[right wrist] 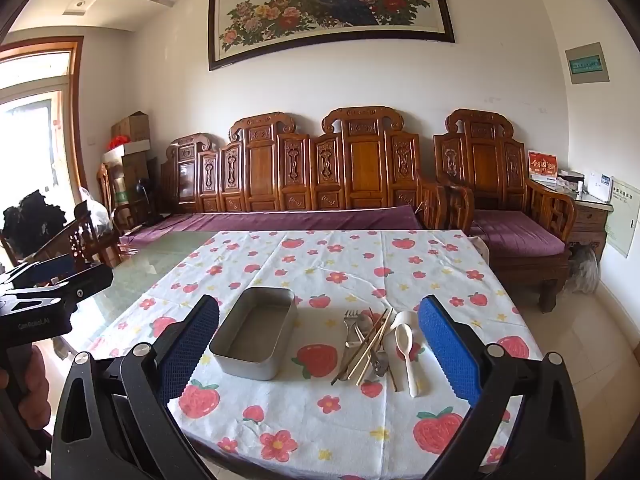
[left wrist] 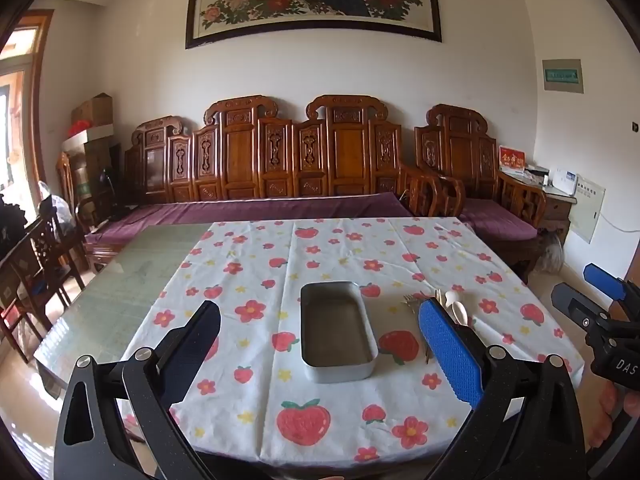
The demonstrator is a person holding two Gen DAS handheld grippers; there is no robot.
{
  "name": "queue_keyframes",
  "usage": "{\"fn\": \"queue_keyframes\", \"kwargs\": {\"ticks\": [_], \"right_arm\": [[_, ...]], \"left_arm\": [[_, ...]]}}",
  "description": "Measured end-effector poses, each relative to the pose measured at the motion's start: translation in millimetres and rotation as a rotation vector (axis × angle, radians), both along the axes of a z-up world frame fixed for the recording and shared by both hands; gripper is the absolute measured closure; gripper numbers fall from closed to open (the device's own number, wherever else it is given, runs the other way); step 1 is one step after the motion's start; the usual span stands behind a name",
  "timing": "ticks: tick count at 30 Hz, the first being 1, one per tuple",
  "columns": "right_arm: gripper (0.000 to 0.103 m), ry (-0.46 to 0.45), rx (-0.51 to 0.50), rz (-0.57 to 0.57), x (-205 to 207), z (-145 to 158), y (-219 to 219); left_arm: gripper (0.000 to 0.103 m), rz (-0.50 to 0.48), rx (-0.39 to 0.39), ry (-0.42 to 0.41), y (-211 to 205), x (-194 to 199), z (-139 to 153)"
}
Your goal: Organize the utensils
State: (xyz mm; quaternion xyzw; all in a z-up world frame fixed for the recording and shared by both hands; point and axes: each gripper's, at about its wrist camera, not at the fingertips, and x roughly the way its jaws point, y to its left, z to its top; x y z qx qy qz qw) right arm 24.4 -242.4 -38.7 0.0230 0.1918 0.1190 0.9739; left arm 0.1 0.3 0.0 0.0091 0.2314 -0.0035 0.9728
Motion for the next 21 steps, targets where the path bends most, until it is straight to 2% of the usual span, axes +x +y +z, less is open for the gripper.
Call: {"fn": "queue_keyframes", "kwargs": {"ticks": [21], "right_arm": [[0.003,0.003,0.006,-0.001,-0.4,-1.3,-1.3]], "left_arm": [[0.006,0.004,0.009,-0.007,0.0,0.1,0.4]]}}
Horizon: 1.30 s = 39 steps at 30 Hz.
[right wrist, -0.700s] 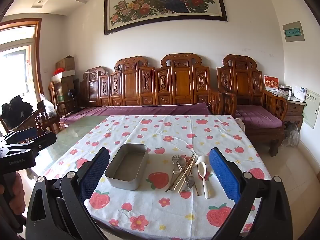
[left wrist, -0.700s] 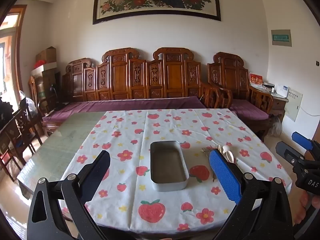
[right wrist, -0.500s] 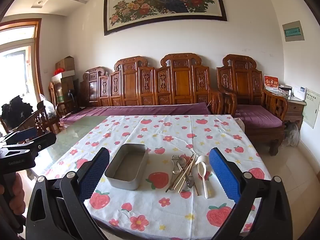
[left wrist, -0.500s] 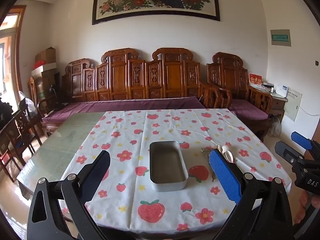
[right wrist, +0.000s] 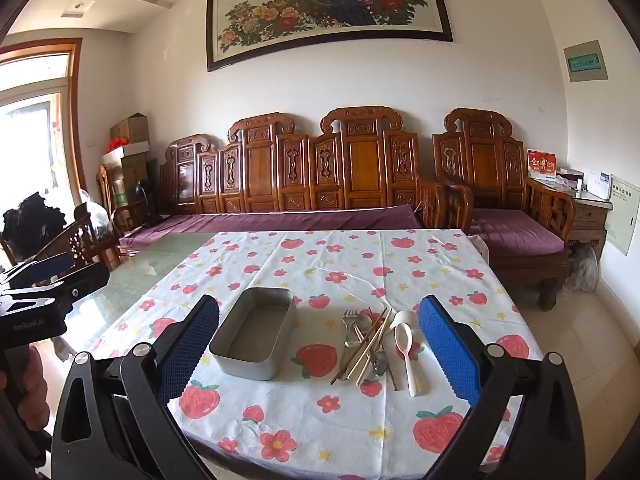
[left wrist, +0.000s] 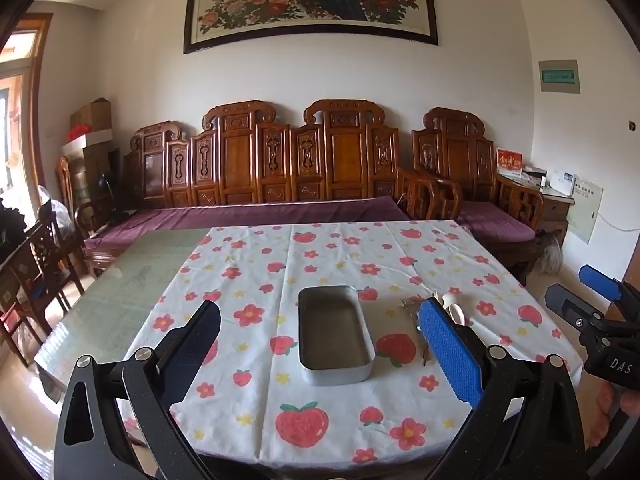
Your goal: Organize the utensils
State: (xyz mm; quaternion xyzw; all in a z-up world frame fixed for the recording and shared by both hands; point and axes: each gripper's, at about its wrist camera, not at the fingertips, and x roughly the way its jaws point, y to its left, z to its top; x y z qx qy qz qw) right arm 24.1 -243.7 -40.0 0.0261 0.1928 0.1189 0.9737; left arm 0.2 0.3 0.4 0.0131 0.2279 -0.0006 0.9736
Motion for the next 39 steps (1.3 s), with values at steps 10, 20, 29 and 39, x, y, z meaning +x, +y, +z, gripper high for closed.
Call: {"fn": "queue_keyframes", "kwargs": {"ticks": [10,20,29,39], "right_arm": [[0.003,-0.001,0.0,0.0,0.0,0.1,0.3],[0.003,-0.003,0.0,0.001,0.3,0.8,-0.8],[0.003,-0.003,0.001,0.001,0.1,0.8,-1.1],[0.003,-0.003,0.002,0.001,-0.1,-0.6,-1.6]], "left_arm": [[0.006,-0.002,0.0,-0.004,0.1,0.0,0.4],[0.006,-0.001,0.001,-0.007,0.0,-0.8,0.5],[0.006,-0.001,0.002,-0.009,-2.4,-2.3,4.3],[0.006,-0.001,0.004,-0.01,-2.3,-2.6,7.4]]}}
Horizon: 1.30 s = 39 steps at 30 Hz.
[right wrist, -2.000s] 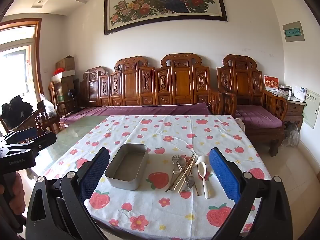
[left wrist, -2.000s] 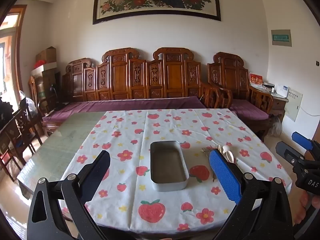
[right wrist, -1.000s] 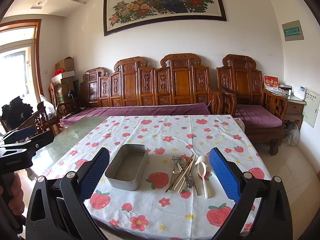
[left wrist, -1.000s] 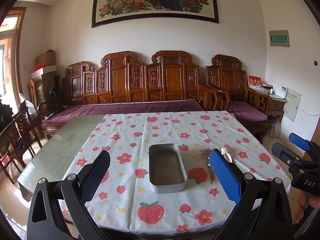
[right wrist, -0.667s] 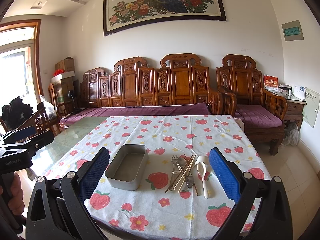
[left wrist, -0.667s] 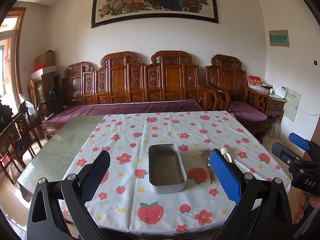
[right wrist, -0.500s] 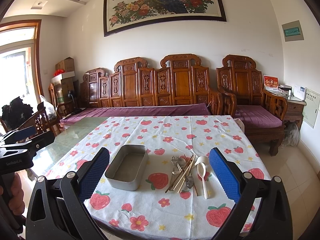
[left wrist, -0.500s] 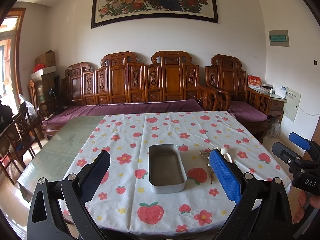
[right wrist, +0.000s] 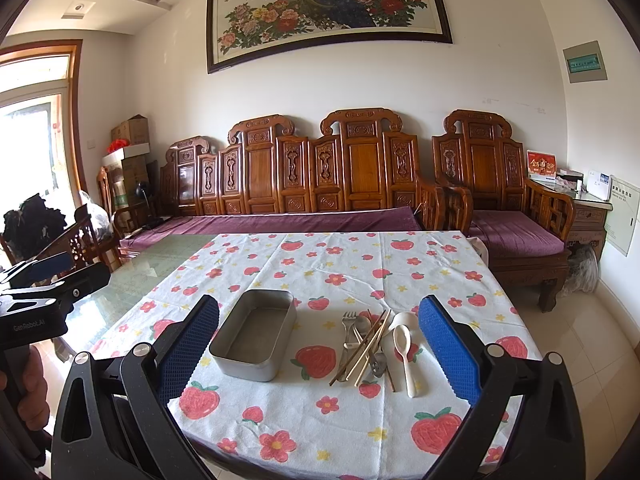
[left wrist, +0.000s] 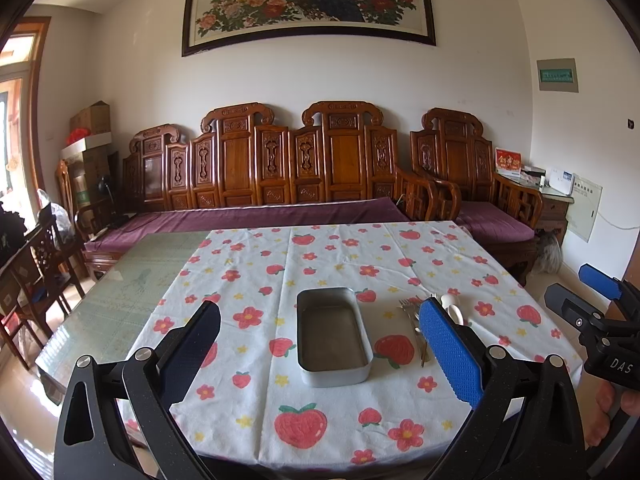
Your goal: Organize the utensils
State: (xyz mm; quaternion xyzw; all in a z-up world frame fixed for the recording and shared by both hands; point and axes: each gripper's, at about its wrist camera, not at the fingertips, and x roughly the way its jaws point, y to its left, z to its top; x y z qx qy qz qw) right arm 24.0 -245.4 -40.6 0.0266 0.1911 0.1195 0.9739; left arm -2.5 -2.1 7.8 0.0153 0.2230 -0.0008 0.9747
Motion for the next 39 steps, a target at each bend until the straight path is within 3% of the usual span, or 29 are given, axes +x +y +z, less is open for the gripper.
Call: {"fn": "queue_keyframes", "kwargs": {"ticks": [27,33,39], "right_arm": [[0.003,0.003,0.0,0.0,0.9,-3.9,-1.2],[0.003,0.046,0.004,-0.003,13.9,-17.0,-4.3],[0.003,0.094,-0.001,-0.022,36.6,-52.0,-12.7]], "left_arm": [[0.006,-0.01,-0.003,0.009,-13.4,0.5,8.0],[0.006,-0.011,-0.01,0.074,-9.7,19.0,-12.5],[0.006,-0.018,-0.01,0.134,-4.0,36.3,-43.6]]}}
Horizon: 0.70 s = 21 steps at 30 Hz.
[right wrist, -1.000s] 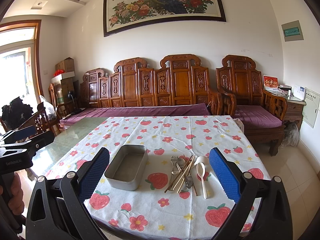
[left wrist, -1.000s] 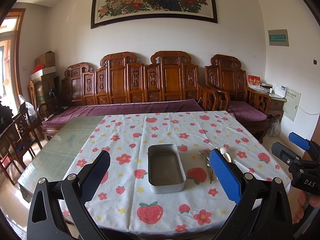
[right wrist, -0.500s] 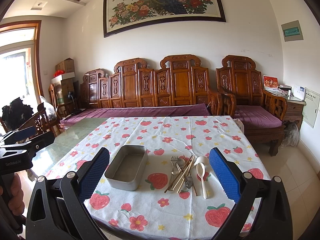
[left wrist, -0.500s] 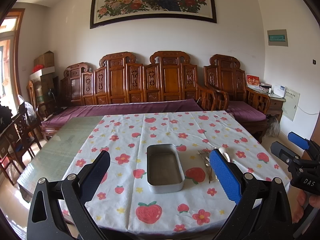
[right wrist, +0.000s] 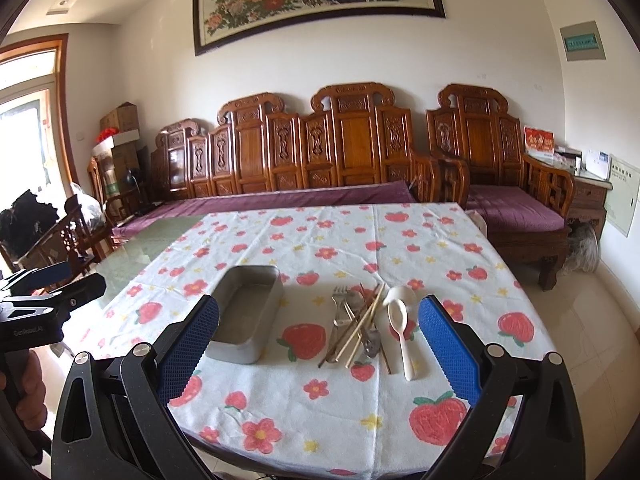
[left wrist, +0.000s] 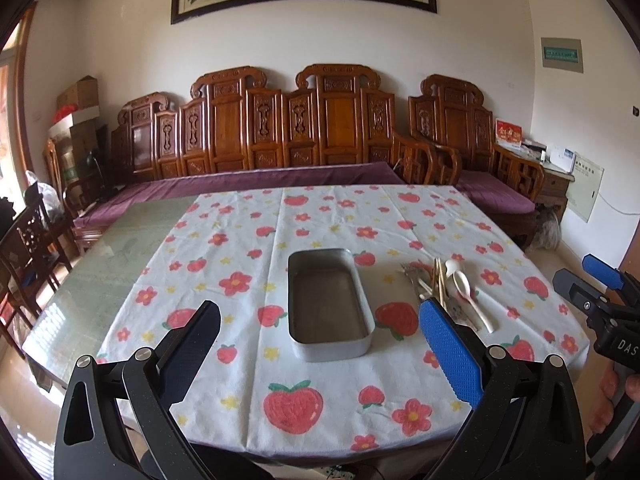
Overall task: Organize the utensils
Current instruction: 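Grasp a wooden chopstick with the left tool while the right tool approaches the white plastic spoon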
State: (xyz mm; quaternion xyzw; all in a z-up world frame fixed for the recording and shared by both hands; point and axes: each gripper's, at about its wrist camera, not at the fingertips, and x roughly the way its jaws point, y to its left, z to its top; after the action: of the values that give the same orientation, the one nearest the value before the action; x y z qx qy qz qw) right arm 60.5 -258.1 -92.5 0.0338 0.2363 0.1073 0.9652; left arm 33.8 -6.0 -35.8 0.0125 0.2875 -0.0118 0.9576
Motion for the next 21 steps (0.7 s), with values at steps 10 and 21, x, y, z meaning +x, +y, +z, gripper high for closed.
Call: {"fn": "queue_keyframes", "kwargs": {"ticks": [10,21], "right_arm": [[0.02,0.056,-0.065,0.006,48.6,-32.5,-10.6],[0.035,0.176,-0.112,-0.018,141.1,-59.0,-44.1]], "left_arm": [[0.006,-0.053,0.008,0.083,-5.0,36.7,-37.1],[0.006,-0.151,-0.002,0.14,-26.9,82.3,-57.5]]}}
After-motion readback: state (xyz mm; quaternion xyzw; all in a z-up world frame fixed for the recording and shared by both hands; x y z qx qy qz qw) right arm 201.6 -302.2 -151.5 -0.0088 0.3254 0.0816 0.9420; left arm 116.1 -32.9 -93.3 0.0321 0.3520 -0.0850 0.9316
